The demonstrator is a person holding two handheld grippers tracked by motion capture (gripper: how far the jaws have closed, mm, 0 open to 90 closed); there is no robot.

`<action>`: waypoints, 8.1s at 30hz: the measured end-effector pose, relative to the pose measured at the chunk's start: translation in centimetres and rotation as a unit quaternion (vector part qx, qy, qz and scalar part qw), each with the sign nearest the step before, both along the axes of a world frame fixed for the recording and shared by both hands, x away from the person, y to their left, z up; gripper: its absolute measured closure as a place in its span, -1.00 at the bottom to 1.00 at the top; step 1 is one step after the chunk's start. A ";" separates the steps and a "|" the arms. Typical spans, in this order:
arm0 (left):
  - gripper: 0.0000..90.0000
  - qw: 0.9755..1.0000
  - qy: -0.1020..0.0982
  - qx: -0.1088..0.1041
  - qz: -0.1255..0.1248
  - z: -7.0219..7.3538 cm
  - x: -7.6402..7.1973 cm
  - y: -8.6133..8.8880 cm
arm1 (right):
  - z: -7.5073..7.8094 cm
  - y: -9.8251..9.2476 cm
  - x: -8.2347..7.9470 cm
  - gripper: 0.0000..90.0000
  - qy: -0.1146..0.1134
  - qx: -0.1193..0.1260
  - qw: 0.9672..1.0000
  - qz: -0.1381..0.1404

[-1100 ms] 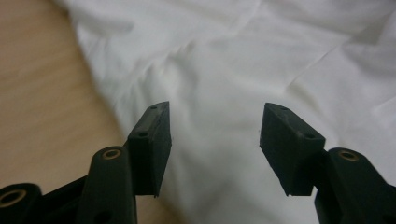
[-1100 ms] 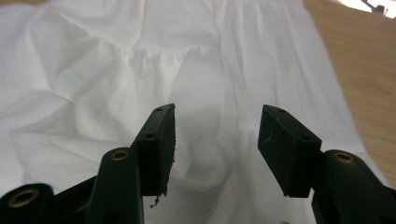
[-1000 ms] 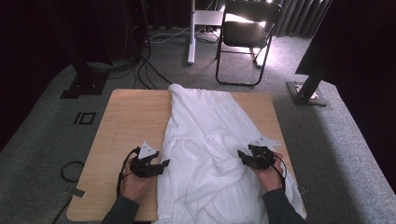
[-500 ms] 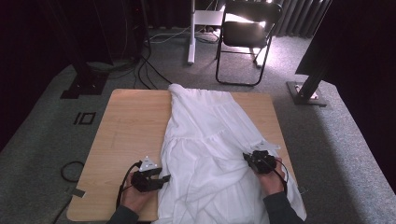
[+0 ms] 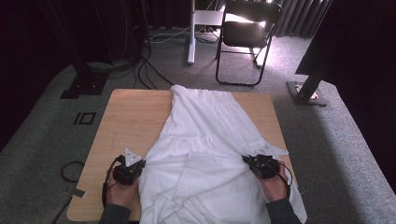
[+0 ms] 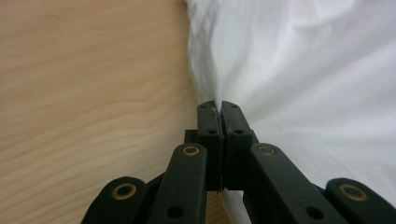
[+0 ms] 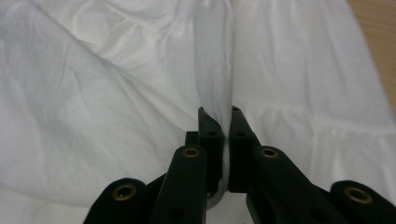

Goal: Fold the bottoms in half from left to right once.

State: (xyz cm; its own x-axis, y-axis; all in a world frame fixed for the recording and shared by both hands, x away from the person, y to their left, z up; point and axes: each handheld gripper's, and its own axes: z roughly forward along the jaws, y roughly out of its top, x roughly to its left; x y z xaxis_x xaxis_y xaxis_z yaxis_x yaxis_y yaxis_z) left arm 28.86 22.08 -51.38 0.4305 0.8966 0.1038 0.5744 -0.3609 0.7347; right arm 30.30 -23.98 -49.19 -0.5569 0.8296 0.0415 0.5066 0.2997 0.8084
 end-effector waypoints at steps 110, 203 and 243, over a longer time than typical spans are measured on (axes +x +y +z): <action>0.21 0.988 0.048 -0.099 -0.104 -0.4 -3.1 0.6 | -3.8 -6.4 -3.7 0.13 -0.013 0.008 0.999 -0.037; -0.12 0.980 0.032 -0.192 -0.032 0.9 13.6 -0.4 | -5.8 -3.2 16.8 0.97 0.041 -0.063 0.987 -0.145; 0.67 0.992 0.062 -0.078 -0.076 -3.4 -0.4 -0.1 | -6.9 -2.9 -1.8 0.96 0.062 -0.017 0.995 -0.075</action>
State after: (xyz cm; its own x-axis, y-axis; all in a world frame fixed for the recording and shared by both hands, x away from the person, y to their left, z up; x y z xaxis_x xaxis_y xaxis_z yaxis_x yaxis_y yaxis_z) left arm 28.51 22.01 -54.74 0.5630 0.8212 -0.0929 0.6118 -0.3386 0.7149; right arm 28.54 -26.83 -56.08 -0.4190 0.9050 0.0734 0.6436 0.2390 0.7271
